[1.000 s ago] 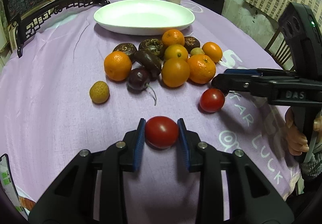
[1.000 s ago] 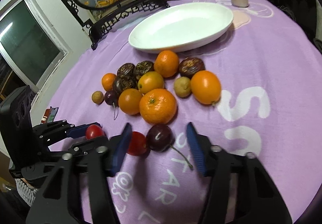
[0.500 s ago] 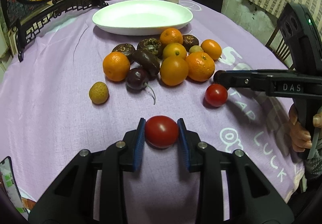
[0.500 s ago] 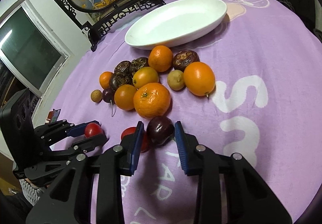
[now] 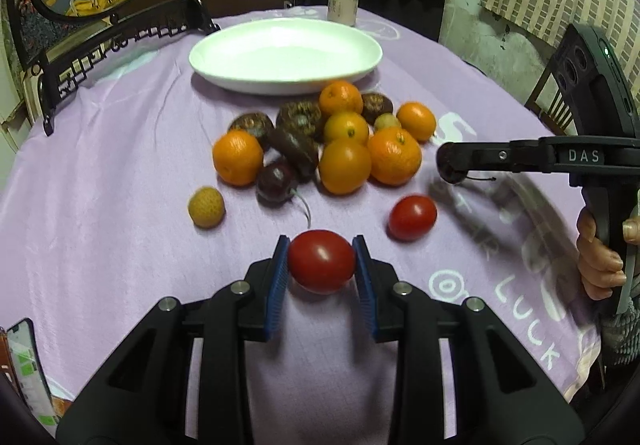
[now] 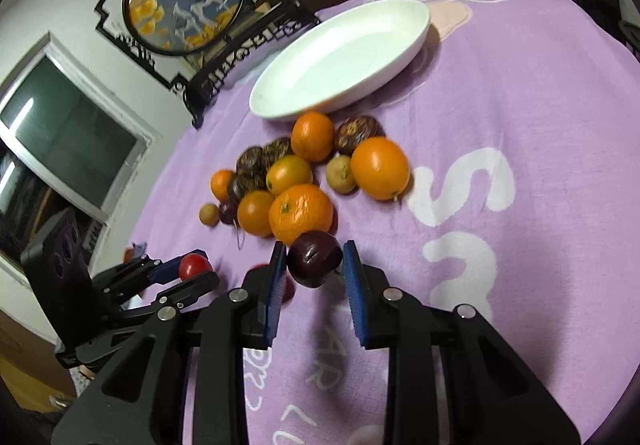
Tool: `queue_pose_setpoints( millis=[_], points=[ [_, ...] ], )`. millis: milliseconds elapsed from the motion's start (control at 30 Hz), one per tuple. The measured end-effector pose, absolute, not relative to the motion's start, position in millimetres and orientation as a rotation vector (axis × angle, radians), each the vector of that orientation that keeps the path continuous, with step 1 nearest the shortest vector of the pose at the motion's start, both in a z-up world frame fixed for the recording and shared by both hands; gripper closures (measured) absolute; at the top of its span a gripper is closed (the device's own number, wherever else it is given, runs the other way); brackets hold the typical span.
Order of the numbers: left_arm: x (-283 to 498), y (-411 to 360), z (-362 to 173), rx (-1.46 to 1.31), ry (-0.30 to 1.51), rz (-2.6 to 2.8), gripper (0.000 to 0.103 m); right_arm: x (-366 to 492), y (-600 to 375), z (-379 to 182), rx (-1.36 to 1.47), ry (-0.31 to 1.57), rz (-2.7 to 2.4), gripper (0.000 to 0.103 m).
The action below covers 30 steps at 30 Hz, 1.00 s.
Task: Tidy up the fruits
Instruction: 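Carry tomato and cherry onto the white plate and open both tools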
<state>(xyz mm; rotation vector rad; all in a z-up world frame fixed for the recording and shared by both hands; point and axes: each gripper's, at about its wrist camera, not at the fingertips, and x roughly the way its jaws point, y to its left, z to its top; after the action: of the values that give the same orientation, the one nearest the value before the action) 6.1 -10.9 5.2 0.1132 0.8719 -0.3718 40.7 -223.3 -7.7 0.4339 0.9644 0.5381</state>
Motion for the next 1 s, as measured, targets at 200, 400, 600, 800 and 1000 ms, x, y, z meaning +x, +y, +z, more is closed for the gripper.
queue_pose_setpoints(
  millis=[200, 400, 600, 800, 1000],
  points=[
    [45, -8, 37, 0.113, 0.819, -0.332, 0.071, 65, -225, 28, 0.383, 0.908, 0.507, 0.074],
    [117, -10, 53, 0.067, 0.813, -0.28, 0.071, 133, -203, 49, 0.316, 0.862, 0.434, 0.074],
    [172, -15, 37, 0.028, 0.865, -0.261, 0.071, 182, -185, 37, 0.258, 0.89, 0.373, 0.074],
    [193, -18, 26, -0.008, 0.877, -0.264, 0.057, 192, -181, 28, 0.232, 0.89, 0.345, 0.038],
    [186, -14, 29, -0.01, 0.862, -0.26, 0.052, 183, -192, 33, 0.254, 0.844, 0.343, 0.038]
  ],
)
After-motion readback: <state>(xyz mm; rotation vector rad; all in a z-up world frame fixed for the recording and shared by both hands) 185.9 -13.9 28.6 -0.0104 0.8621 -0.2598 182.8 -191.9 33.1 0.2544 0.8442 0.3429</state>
